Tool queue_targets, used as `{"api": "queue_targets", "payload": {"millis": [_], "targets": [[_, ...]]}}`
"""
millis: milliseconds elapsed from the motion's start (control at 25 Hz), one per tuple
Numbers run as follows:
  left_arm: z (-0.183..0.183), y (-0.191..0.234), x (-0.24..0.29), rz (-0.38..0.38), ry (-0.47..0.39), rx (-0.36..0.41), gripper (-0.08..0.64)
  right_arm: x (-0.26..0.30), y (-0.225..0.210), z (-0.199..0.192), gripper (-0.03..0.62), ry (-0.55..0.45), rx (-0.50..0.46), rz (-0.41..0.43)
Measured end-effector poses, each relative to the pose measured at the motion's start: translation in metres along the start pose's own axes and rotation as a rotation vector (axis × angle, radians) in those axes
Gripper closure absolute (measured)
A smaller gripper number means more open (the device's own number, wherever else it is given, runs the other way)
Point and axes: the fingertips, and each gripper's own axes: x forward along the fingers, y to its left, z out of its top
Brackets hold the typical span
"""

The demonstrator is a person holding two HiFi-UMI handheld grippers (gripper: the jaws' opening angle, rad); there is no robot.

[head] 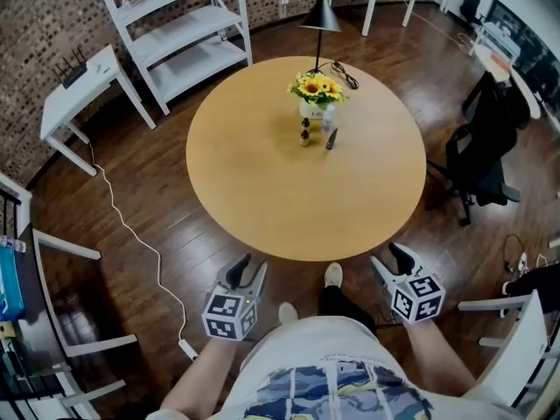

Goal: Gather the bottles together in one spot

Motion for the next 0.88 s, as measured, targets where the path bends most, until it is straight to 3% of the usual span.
{"api": "queue_targets", "payload": {"millis": [280,880], "targets": [[-0.005,0.004,-0.01,-0.013,0.012,0.013,0.417,0.0,0.026,-0.005,0.342,0.014,-0.017,0.037],[-0.014,-0.004,-0.02,-0.031,0.008,0.014,0.417,-0.008,0.037,-0.023,0.342,0.036,-0.01,0.043]]}}
